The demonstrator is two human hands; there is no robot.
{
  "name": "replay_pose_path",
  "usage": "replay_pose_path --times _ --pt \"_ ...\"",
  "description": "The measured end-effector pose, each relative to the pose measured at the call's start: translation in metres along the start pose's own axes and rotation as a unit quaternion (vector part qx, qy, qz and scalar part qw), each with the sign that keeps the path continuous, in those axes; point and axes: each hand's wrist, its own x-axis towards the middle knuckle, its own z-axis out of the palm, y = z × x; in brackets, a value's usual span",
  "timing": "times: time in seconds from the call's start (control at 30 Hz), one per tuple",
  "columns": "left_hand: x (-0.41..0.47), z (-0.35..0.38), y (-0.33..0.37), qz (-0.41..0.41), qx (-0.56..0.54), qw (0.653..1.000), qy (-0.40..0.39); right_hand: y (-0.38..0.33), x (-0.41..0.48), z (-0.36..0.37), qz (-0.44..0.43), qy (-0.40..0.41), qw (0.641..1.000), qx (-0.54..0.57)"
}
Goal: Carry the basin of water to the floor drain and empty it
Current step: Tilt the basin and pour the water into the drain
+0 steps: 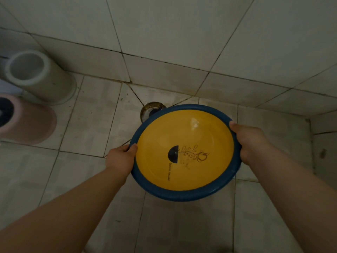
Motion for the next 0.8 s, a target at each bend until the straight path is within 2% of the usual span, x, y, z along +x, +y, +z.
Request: replay_pose_path --times 0.8 --pt "-0.0042 0.0016 -0.0001 0.003 0.004 1.0 -0.006 -0.0005 -0.0013 -0.0058 -0.007 -0.011 1.0 0.019"
